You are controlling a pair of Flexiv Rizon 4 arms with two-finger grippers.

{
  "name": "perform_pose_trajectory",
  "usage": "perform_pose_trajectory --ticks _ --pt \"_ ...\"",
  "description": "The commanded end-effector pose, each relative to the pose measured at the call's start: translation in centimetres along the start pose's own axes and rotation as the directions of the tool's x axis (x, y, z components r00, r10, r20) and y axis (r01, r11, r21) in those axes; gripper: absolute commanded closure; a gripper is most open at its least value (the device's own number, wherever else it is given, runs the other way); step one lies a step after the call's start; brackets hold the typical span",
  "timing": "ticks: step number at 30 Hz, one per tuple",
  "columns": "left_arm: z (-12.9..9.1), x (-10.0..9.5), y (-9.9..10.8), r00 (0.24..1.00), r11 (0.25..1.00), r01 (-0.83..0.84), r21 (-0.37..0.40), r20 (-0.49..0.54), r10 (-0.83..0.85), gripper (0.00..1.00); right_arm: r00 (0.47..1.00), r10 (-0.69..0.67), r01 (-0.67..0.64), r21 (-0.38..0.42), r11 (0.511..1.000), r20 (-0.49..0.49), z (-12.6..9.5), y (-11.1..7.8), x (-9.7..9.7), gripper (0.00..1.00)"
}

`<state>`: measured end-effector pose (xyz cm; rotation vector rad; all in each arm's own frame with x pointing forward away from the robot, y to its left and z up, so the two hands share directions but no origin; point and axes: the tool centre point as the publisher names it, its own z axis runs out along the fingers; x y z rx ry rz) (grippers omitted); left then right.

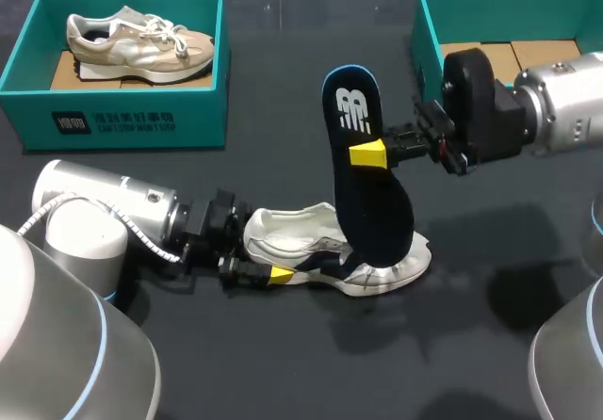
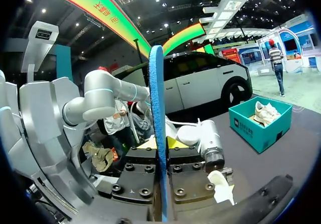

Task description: Take the shoe out of the shoebox, open the shoe tongue, remove and reinsert the insole, then place the shoe into the shoebox

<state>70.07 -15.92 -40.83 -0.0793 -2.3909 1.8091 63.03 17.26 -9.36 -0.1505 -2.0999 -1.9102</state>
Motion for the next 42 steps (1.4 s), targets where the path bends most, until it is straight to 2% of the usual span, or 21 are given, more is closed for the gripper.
perform_pose_trajectory --ticks 1,9,20,27,36,40,41,42 --pt "0.0 0.0 0.0 1.000 1.000 0.000 -0.001 0.001 0.000 1.00 0.997 -0.002 0.006 -0.040 0.999 0.079 -0.4 -0.7 1.8 1.00" --pt "0.0 0.0 0.0 1.000 1.000 0.000 -0.001 0.001 0.000 1.00 0.997 -0.002 0.006 -0.040 0.999 0.079 -0.4 -0.7 1.8 1.00" --pt "0.0 0.0 0.0 1.000 1.000 0.000 -0.001 0.001 0.000 1.00 0.993 0.028 -0.021 -0.064 0.998 0.114 -1.5 -1.8 3.9 1.00" --pt "0.0 0.0 0.0 1.000 1.000 0.000 -0.001 0.001 0.000 1.00 0.992 0.035 -0.030 -0.047 0.998 0.120 -2.2 -2.5 4.9 1.00" --pt "0.0 0.0 0.0 1.000 1.000 0.000 -0.001 0.001 0.000 1.00 0.993 0.033 -0.028 -0.041 0.999 0.114 -2.3 -2.5 5.0 1.00" --pt "-0.2 0.3 -0.1 1.000 1.000 -0.012 -0.024 -0.001 0.012 1.00 0.993 0.033 -0.028 -0.041 0.999 0.114 -2.3 -2.5 5.0 1.00" --pt "-0.3 0.3 -0.1 1.000 0.999 -0.013 -0.033 -0.001 0.013 0.84 0.993 0.033 -0.028 -0.041 0.999 0.114 -2.3 -2.5 5.0 1.00" --pt "-0.4 0.4 -0.1 1.000 0.999 -0.021 -0.046 0.000 0.021 0.61 0.993 0.033 -0.028 -0.041 0.999 0.114 -2.3 -2.5 5.0 1.00"
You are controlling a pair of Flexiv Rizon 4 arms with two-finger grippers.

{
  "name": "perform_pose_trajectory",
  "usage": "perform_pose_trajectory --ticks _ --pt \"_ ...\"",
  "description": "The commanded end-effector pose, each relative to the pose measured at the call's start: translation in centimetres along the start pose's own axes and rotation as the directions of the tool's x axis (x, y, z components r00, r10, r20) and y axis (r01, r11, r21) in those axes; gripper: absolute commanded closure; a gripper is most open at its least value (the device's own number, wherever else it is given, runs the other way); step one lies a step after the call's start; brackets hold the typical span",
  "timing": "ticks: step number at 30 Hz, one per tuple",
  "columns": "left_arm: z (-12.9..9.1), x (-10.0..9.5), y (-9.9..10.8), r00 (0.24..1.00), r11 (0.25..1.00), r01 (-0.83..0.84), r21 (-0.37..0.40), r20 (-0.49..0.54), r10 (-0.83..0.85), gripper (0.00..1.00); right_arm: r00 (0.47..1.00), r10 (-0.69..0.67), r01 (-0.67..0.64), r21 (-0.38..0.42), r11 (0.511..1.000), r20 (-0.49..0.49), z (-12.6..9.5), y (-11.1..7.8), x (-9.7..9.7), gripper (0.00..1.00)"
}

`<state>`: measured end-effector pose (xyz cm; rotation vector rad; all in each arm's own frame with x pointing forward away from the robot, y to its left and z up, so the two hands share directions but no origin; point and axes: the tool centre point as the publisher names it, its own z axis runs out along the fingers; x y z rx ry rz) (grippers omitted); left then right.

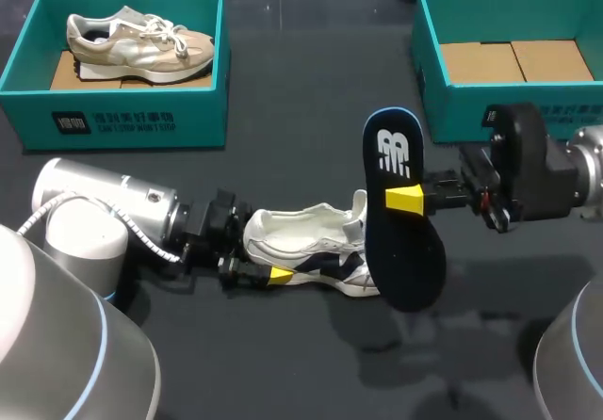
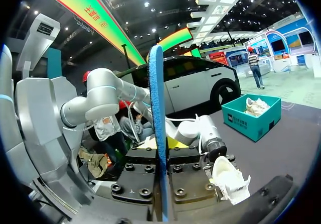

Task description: Take the shoe out of the shoebox, open the shoe tongue, remove and reinsert the insole, then place the shoe into the shoebox

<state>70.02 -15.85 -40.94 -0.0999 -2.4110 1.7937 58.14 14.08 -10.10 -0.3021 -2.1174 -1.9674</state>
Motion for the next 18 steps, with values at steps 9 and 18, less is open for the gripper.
perform_pose_trajectory --ticks 9,18 --pt "-1.8 0.9 0.0 1.000 0.997 0.004 -0.081 0.028 -0.002 0.00 1.000 0.000 0.000 -0.001 1.000 0.004 0.1 -0.1 0.2 1.00" --pt "-4.0 1.2 -0.5 0.998 0.974 -0.002 -0.227 0.058 0.016 0.00 1.000 0.000 0.000 -0.001 1.000 0.004 0.1 -0.1 0.2 1.00"
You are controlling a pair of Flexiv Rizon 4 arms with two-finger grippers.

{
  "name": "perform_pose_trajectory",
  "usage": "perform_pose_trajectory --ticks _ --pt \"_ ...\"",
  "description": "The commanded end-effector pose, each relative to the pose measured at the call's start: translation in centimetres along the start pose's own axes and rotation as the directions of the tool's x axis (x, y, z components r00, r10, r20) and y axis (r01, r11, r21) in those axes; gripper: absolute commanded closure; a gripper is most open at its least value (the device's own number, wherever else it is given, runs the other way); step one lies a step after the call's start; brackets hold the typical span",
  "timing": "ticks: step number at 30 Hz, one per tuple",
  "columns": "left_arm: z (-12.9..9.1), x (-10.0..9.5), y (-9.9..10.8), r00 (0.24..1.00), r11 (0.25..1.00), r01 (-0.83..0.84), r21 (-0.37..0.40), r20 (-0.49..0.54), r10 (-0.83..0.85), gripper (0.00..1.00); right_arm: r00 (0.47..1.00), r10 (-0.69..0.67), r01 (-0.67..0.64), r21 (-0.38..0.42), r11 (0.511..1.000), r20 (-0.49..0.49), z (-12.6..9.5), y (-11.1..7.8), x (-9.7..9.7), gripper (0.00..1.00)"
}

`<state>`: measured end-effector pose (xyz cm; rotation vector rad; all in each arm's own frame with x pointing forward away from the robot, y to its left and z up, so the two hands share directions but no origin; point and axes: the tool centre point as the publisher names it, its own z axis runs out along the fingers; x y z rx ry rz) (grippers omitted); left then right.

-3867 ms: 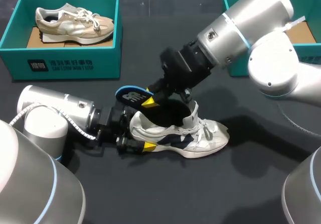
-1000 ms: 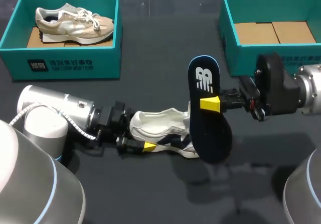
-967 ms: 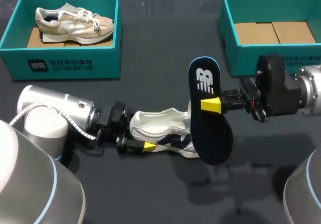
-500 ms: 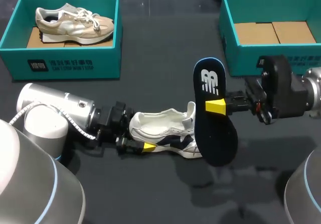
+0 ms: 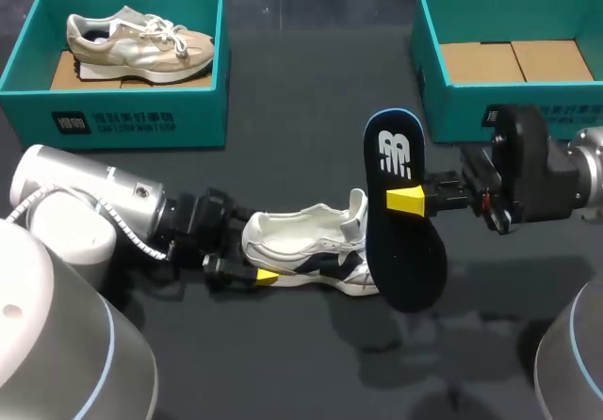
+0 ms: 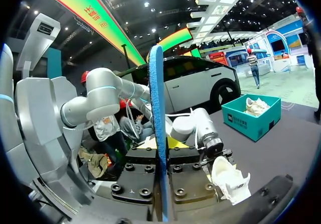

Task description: Take the shoe out of the shoebox, open the shoe tongue, remove and reinsert the insole, then place the shoe into the shoebox

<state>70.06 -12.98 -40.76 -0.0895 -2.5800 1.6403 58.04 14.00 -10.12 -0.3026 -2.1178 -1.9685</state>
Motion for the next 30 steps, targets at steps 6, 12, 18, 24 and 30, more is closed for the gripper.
perform_pose_trajectory --ticks 6,12,18,24,30 --pt "-3.8 0.5 -1.3 0.999 0.940 0.015 -0.342 0.041 -0.001 0.00 1.000 0.000 0.000 0.000 1.000 0.003 0.1 -0.1 0.1 1.00" --pt "-3.8 0.5 -1.3 0.999 0.940 0.015 -0.342 0.041 -0.001 0.00 1.000 0.000 0.000 0.000 1.000 0.003 0.1 -0.1 0.1 1.00" --pt "-3.8 0.5 -1.3 0.999 0.940 0.015 -0.342 0.041 -0.001 0.00 1.000 0.000 0.000 0.000 1.000 0.003 0.1 -0.1 0.1 1.00" --pt "-4.2 0.0 -2.5 0.999 0.890 0.011 -0.455 0.043 0.009 0.00 1.000 0.000 0.000 0.000 1.000 0.003 0.1 -0.1 0.1 1.00" --pt "-5.1 -0.3 -3.5 0.999 0.805 0.049 -0.592 0.037 -0.034 0.00 1.000 0.000 0.000 0.000 1.000 0.003 0.1 -0.1 0.1 1.00"
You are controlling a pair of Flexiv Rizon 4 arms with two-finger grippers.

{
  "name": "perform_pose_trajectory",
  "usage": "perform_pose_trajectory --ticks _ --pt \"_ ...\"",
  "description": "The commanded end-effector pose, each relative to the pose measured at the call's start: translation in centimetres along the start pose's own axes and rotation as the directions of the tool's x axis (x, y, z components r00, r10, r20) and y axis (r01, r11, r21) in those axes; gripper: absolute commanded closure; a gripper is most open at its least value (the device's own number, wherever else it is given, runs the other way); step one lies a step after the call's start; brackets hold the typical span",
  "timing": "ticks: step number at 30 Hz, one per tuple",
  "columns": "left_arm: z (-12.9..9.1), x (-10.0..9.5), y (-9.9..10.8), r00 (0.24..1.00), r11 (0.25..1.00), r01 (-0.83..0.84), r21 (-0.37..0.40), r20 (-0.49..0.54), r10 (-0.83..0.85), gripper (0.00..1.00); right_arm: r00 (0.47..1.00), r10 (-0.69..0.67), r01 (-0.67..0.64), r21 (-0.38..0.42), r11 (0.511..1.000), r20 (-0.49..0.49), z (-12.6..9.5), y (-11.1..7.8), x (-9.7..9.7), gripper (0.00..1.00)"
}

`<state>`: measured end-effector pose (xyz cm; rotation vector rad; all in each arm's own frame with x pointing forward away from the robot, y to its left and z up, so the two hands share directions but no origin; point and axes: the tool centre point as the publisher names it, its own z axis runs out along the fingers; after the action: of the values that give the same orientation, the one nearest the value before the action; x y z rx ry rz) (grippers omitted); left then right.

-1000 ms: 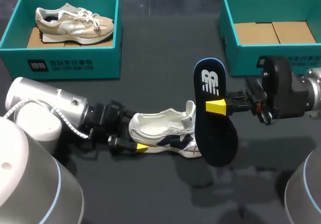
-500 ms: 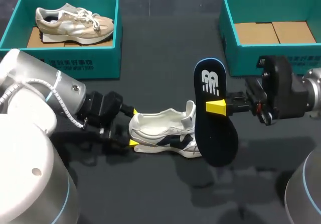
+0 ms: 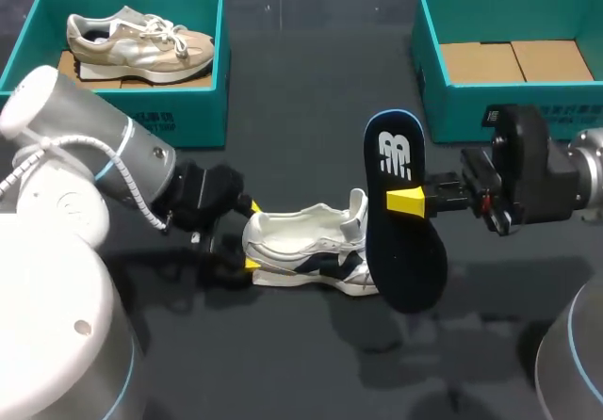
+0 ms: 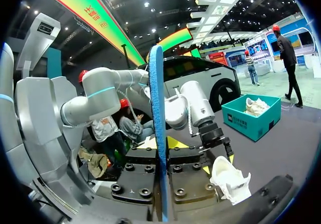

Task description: Take the shoe out of the shoebox, open the shoe tongue, remove and reinsert the insole, then place the shoe into the shoebox

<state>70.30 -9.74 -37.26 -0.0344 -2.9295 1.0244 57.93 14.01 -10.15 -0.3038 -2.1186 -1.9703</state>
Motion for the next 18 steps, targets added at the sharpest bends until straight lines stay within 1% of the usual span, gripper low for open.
perform_pose_trajectory --ticks 1,3,4,6,7,8,9,10,12,13,18 --pt "-1.5 -0.5 -1.4 1.000 0.976 0.016 -0.216 -0.022 -0.021 0.00 1.000 0.001 -0.001 0.001 1.000 0.001 0.1 0.0 0.0 1.00" --pt "-1.6 -0.4 -1.5 1.000 0.972 0.008 -0.233 -0.019 -0.013 0.00 1.000 0.001 -0.001 0.001 1.000 0.001 0.1 0.0 0.0 1.00" --pt "-1.7 -0.5 -1.7 1.000 0.962 0.017 -0.272 -0.014 -0.021 0.00 1.000 0.001 -0.001 0.001 1.000 0.001 0.1 0.0 0.0 1.00" --pt "-1.8 -0.4 -1.9 1.000 0.956 0.014 -0.293 -0.009 -0.018 0.00 1.000 0.001 -0.001 0.001 1.000 0.001 0.1 0.0 0.0 1.00" --pt "-1.8 -0.4 -2.0 1.000 0.946 0.019 -0.323 0.000 -0.020 0.00 1.000 0.001 -0.001 0.001 1.000 0.001 0.1 0.0 0.0 1.00" --pt "-1.8 -0.3 -2.2 1.000 0.944 0.013 -0.331 0.017 -0.008 0.00 1.000 0.001 -0.001 0.001 1.000 0.001 0.1 0.0 0.0 1.00" --pt "-1.9 -0.2 -2.3 1.000 0.942 0.009 -0.335 0.011 -0.006 0.00 1.000 0.001 -0.001 0.001 1.000 0.001 0.1 0.0 0.0 1.00" --pt "-1.9 -0.1 -2.5 1.000 0.930 0.012 -0.367 0.021 -0.004 0.00 1.000 0.001 -0.001 0.001 1.000 0.001 0.1 0.0 0.0 1.00" --pt "-1.8 0.2 -2.7 0.999 0.921 0.010 -0.390 0.039 0.006 0.00 1.000 0.001 -0.001 0.001 1.000 0.001 0.1 0.0 0.0 1.00" --pt "-1.7 0.3 -2.8 0.999 0.909 0.012 -0.417 0.047 0.008 0.00 1.000 0.001 -0.001 0.001 1.000 0.001 0.1 0.0 0.0 1.00" --pt "-1.4 0.5 -3.4 0.999 0.895 -0.002 -0.446 0.043 0.023 0.00 1.000 0.001 -0.001 0.001 1.000 0.001 0.1 0.0 0.0 1.00"
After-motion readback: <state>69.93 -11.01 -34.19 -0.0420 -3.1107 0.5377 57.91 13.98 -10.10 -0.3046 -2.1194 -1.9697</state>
